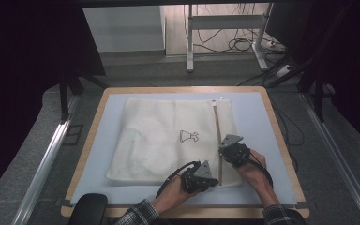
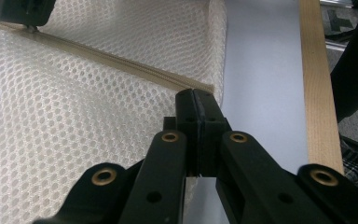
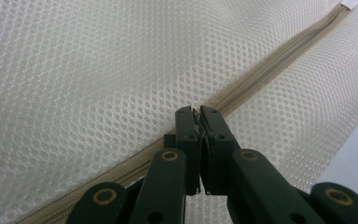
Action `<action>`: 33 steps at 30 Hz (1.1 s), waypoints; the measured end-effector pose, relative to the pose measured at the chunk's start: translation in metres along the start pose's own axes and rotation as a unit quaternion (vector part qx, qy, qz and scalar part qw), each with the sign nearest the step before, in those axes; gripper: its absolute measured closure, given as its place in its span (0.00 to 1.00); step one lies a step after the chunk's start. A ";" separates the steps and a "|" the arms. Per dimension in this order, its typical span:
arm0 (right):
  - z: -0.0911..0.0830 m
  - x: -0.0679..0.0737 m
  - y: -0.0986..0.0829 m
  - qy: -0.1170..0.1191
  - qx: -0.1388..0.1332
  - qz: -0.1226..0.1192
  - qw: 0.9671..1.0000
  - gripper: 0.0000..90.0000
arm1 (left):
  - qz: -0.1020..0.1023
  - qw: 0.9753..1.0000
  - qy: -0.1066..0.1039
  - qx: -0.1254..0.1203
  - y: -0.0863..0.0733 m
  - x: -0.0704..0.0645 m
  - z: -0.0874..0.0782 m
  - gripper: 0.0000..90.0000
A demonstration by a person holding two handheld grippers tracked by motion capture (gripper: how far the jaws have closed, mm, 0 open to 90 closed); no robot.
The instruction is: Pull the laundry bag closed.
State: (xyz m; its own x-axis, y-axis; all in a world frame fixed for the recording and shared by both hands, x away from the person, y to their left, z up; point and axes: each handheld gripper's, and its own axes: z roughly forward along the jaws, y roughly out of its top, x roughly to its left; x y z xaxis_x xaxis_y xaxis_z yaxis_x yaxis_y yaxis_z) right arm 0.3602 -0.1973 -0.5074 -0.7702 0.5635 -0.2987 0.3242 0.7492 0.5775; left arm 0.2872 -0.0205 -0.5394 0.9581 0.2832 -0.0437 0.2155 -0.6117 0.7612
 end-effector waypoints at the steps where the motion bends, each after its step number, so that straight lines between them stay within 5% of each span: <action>1: 0.000 0.000 0.000 -0.002 -0.001 0.001 1.000 0.95 | 0.000 1.000 0.000 0.000 0.000 0.000 0.000 1.00; 33: 0.016 -0.019 0.010 -0.020 0.000 -0.003 1.000 0.95 | 0.006 1.000 -0.001 0.003 0.000 0.001 0.000 1.00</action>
State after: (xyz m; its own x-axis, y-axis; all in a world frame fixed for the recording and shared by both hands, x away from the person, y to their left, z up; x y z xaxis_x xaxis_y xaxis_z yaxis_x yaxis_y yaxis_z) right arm 0.3869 -0.1948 -0.5080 -0.7499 0.5724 -0.3316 0.3204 0.7528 0.5750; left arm 0.2884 -0.0198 -0.5392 0.9607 0.2752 -0.0357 0.2054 -0.6187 0.7583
